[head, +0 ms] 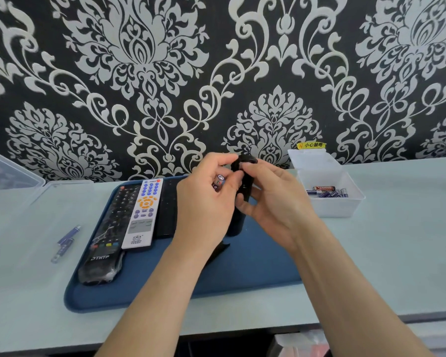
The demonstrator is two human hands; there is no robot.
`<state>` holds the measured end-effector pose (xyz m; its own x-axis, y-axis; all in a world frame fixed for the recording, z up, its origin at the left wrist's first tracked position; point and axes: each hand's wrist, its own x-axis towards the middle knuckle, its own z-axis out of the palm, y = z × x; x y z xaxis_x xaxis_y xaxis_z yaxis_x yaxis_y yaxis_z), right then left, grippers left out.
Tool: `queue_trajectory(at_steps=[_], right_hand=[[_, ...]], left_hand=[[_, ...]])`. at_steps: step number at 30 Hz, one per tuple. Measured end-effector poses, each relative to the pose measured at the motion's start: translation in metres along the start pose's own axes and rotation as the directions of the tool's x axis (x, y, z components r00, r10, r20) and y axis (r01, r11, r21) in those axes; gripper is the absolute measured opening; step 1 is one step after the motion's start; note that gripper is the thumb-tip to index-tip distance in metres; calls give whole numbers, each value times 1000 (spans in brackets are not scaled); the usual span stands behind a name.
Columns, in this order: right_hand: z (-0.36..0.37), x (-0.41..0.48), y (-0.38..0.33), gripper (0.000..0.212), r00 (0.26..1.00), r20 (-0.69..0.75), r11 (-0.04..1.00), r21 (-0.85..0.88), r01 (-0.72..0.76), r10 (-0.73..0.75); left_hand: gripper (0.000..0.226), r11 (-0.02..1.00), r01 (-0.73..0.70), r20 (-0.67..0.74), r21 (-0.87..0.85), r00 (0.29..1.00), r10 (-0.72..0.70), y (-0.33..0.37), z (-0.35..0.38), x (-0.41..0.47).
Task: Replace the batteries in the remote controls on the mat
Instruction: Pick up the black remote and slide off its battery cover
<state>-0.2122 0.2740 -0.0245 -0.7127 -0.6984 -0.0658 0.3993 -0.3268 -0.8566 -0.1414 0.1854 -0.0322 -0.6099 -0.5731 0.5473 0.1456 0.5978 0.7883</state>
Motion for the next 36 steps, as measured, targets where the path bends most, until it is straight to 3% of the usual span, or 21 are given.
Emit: queue_trajectory(at_steps=[3,8,13,18,20,22,23,25,26,27,29,30,32,34,36], right_hand=[[4,0,0,13,998,-64,999,-53,0,-4],[8,-1,-5,18,989,-145,997,-78,-12,0],[7,-3,-8,16,998,-55,998,-47,-32,29],[2,-1,-8,15,997,26,995,-67,-70,72],[-1,1,-9,14,997,29,996,-56,-70,71],[-6,4,-6,18,999,-3,992,-122,-35,35],[-8,6,-4,20,999,-41,977,-213,-5,-4],[-11,12,2,20,982,-139,903,-426,59,-130],[-13,15,4,18,964,-176,857,-509,85,-200],[-14,19,7,17,946,-190,815,-569,111,-261],[-12,26,13,19,924,-170,748,-644,160,-344],[-9,30,17,19,922,-148,724,-668,173,-358],[-4,36,27,27,926,-100,659,-730,180,-363],[0,41,33,33,926,-57,573,-799,181,-372],[11,41,39,29,917,-19,530,-821,212,-397]], left_hand=[[19,1000,0,23,-30,1000,1,2,1,0],[28,997,-74,55,23,996,72,2,6,-3],[33,947,-261,109,189,964,244,0,14,0],[23,925,-295,44,239,955,294,-6,15,3],[19,957,-203,5,207,978,207,-5,14,3],[16,994,98,-28,-48,995,-100,-4,16,5],[14,907,306,20,-288,949,-314,-3,16,7],[14,451,585,259,-673,759,-598,-3,13,10],[15,227,618,369,-752,681,-633,-5,9,11],[16,76,616,436,-784,634,-639,-7,4,10],[22,-41,592,483,-805,614,-624,-9,-7,9],[22,-39,586,478,-809,618,-624,-9,-15,9],[18,66,594,425,-802,645,-635,-6,-31,9],[28,341,608,309,-717,715,-627,-5,-49,11],[26,689,553,121,-469,813,-570,-7,-73,13]])
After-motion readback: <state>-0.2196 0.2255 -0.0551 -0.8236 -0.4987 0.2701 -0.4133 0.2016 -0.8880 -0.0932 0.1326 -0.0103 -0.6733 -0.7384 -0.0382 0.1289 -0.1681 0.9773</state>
